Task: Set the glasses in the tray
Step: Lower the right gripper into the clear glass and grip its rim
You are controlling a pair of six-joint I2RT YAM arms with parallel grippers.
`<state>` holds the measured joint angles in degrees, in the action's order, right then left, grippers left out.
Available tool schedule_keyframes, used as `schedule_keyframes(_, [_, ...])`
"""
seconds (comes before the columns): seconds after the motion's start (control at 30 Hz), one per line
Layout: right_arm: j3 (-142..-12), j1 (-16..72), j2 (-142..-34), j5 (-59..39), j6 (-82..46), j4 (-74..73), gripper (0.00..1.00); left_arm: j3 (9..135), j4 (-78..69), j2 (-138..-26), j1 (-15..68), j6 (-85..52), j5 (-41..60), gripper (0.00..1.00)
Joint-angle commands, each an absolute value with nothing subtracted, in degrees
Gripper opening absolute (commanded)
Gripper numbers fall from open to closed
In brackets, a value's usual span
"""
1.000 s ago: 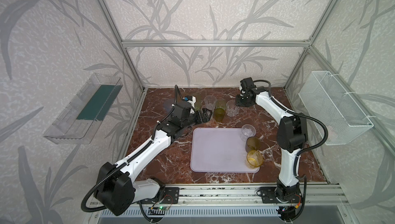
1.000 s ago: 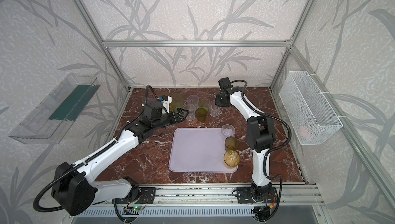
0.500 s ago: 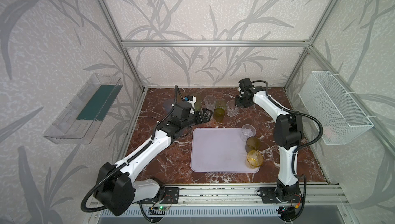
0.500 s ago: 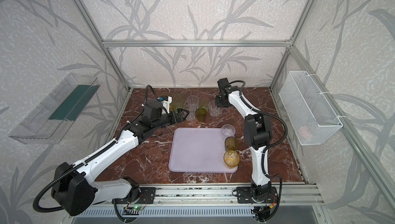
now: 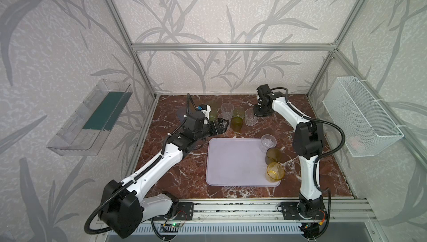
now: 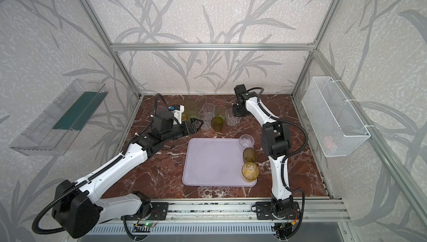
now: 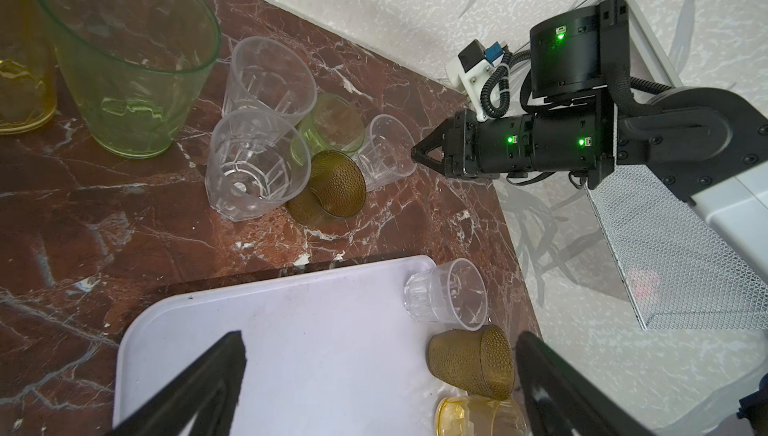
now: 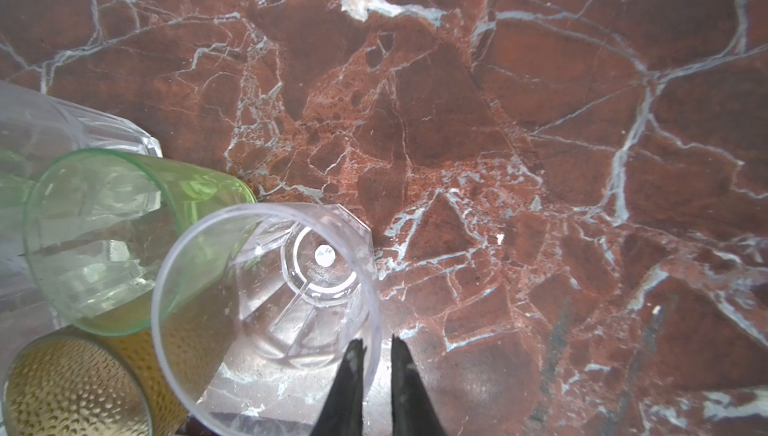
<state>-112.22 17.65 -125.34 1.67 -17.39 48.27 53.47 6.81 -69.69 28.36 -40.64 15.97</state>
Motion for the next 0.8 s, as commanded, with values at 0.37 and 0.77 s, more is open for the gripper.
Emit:
schedule_keyframes(0.37, [-116.7, 17.4, -129.1, 3.0, -17.0, 52.4, 0.12, 51.1, 6.1, -66.3, 28.2, -41.2, 15.2, 0.99])
schedule_keyframes(0.77, [-119.6, 17.4, -131.0, 3.9, -16.9, 54.7, 0.11, 50.1, 6.1, -65.6, 28.1, -41.3, 14.7, 0.99])
